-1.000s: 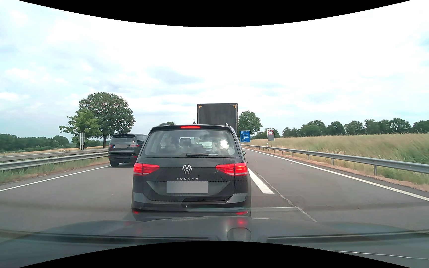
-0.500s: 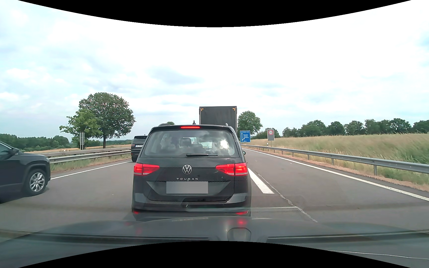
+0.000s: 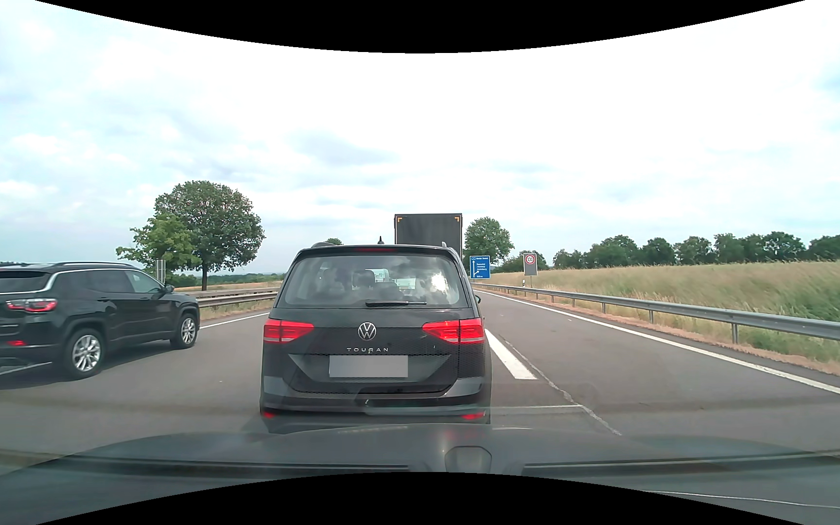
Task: Follow the waypoints while adhering to traffic rules and regulations
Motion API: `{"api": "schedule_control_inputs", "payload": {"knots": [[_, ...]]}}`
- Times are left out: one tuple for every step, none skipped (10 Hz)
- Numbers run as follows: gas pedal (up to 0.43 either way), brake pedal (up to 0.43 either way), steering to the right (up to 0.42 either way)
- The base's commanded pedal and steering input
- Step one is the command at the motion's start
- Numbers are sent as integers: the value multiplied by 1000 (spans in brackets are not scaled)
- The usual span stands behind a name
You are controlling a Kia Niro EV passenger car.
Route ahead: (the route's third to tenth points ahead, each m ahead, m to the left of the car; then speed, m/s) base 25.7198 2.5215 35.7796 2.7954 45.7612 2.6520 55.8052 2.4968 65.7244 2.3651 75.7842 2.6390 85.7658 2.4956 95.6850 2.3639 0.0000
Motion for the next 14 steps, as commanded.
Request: {"api": "schedule_control_inputs", "payload": {"knots": [[0,171,-2],[0,165,-2],[0,152,-2],[0,134,-2],[0,128,-2],[0,116,-2],[0,110,-1],[0,98,0],[0,73,1],[0,43,1],[0,0,1],[0,0,1],[0,0,0],[0,0,0]]}}
